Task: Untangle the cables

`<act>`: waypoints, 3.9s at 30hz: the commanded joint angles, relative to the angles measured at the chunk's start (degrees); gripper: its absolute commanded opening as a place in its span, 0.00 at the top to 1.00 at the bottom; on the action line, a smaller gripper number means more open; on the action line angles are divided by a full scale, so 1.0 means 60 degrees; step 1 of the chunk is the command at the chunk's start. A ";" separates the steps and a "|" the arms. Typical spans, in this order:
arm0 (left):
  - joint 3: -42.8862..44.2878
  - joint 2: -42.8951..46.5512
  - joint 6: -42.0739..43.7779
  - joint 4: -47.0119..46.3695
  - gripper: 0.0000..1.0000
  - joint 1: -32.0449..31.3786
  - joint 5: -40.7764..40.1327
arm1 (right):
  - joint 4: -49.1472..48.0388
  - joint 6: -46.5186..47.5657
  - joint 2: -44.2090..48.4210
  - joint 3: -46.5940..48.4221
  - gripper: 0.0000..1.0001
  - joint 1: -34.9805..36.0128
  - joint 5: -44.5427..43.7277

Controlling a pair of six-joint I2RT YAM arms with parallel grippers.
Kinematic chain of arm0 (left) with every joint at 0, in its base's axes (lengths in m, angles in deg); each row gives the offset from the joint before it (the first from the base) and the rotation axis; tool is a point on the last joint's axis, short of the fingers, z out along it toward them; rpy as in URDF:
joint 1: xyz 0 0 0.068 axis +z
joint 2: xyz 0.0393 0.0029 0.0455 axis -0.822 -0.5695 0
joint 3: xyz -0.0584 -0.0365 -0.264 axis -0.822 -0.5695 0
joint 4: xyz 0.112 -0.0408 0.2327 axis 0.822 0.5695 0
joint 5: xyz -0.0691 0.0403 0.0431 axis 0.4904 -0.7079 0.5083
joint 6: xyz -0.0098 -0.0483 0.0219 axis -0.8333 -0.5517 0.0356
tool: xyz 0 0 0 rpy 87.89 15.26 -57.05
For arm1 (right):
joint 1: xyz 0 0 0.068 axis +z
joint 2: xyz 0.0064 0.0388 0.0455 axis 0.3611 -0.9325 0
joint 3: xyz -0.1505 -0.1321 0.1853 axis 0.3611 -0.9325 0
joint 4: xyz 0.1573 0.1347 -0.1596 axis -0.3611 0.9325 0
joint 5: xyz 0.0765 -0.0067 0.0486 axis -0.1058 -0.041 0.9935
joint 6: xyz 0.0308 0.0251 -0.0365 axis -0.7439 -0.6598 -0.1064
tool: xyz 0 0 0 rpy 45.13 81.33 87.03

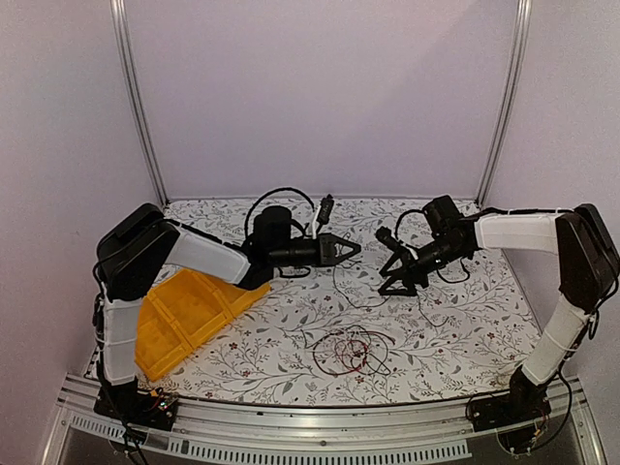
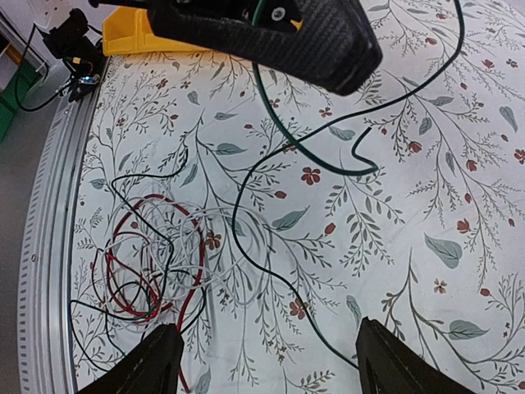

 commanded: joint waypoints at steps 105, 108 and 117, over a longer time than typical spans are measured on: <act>-0.0526 0.5755 0.9238 0.6318 0.64 -0.1397 -0.2170 | 0.3586 0.1038 0.0830 0.5081 1.00 0.2586 0.0088; -0.0541 0.5784 0.9242 0.6185 0.70 -0.1406 -0.2237 | 0.3592 0.1050 0.0831 0.5052 1.00 0.2597 0.0086; -0.0231 0.6194 0.9768 0.7143 0.74 -0.1393 -0.1571 | 0.3650 0.1061 0.0771 0.5087 1.00 0.2605 0.0088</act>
